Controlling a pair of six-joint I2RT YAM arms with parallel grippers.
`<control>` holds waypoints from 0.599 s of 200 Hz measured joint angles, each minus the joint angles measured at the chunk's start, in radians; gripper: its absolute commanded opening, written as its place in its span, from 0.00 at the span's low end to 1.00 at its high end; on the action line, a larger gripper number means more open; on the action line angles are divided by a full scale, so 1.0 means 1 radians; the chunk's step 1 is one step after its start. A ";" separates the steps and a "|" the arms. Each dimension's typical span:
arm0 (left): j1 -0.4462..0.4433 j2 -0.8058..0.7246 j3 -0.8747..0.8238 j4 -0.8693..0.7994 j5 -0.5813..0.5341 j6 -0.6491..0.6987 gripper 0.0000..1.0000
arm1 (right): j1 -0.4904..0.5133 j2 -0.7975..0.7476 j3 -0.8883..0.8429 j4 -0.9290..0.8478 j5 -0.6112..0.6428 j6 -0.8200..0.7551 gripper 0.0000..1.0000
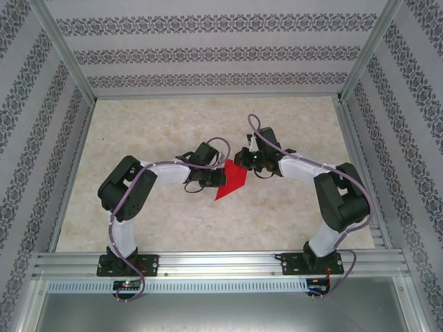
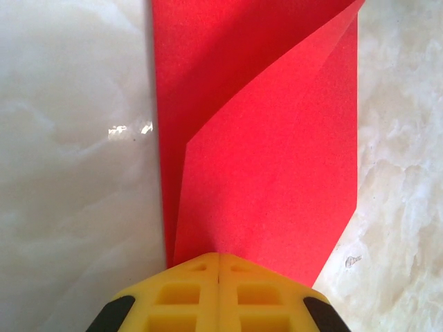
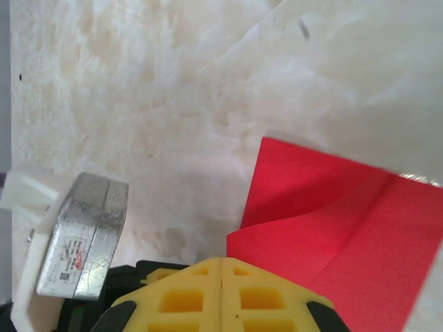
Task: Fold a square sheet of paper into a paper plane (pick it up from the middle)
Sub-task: Fourth fold the wing at the center of the table.
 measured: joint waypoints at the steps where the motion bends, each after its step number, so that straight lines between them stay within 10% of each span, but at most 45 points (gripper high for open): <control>1: 0.000 0.000 0.000 0.000 0.000 0.000 0.00 | 0.002 0.002 0.000 0.001 -0.001 0.000 0.00; 120: 0.000 0.005 0.011 -0.018 0.007 0.021 0.00 | -0.048 0.196 0.040 0.007 -0.014 0.035 0.00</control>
